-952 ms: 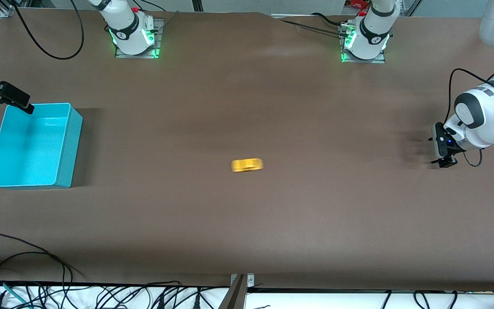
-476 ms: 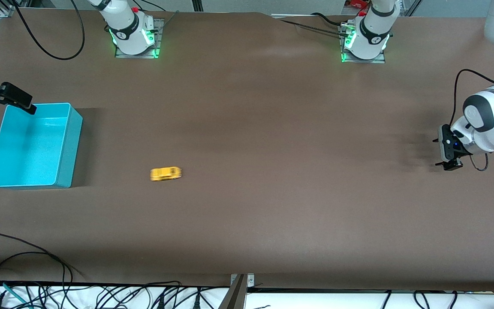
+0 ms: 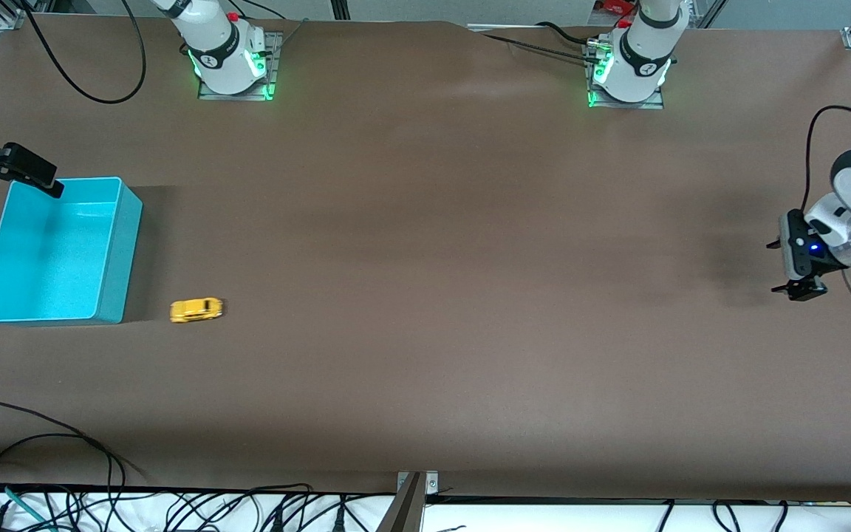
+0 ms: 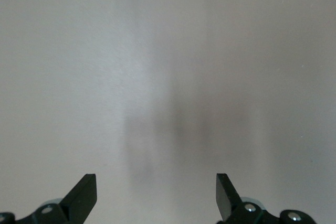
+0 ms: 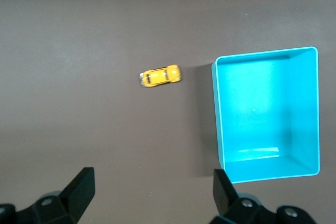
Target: Wind up and store yellow beetle car
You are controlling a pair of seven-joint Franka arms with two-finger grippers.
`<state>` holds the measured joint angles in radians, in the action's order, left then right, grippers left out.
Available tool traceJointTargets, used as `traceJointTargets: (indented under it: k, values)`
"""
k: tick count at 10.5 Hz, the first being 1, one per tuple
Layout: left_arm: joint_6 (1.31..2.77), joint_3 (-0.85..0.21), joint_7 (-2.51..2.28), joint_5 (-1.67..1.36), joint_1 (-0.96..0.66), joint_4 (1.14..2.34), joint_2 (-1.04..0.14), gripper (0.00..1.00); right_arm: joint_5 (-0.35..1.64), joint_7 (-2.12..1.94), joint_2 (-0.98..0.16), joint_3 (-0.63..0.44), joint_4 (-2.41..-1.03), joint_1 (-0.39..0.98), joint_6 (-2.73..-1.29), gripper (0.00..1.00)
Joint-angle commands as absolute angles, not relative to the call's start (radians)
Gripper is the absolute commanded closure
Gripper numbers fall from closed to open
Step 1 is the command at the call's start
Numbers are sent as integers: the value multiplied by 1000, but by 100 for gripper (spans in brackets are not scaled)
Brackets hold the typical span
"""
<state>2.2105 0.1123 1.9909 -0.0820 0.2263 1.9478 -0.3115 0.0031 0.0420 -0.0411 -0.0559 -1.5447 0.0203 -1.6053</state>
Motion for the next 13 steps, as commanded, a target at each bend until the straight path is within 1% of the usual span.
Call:
traceJointTargets:
  k: [1, 3, 4, 6, 8, 10, 11, 13]
  values:
    - [2154, 120, 1968, -112, 209, 1959, -200, 0, 8, 49, -46, -57, -1528, 23, -1612, 0]
    - [2091, 120, 1806, -104, 195, 1951, -135, 0, 9, 51, -58, -55, -1529, 25, -1614, 0]
    - [2036, 120, 1746, -101, 193, 1915, -124, 0, 14, 51, -66, -51, -1529, 26, -1614, 0]
    - [1909, 120, 1625, -101, 176, 1795, -115, 0, 18, 52, -99, -31, -1528, 28, -1669, 0]
    - [1821, 118, 1350, -17, 135, 1722, -59, 0, 23, 54, -127, -25, -1531, 32, -1672, 0]
    - [1671, 110, 1057, 53, 83, 1637, -16, 0, 22, 70, -190, -25, -1531, 35, -1678, 0]
    - [1598, 74, 943, 75, 78, 1582, -12, 0, 20, 154, -228, -28, -1531, 35, -1678, 0]
    - [1463, 63, 688, 78, 74, 1473, -12, 0, 17, 422, -325, -37, -1531, 25, -1684, 0]
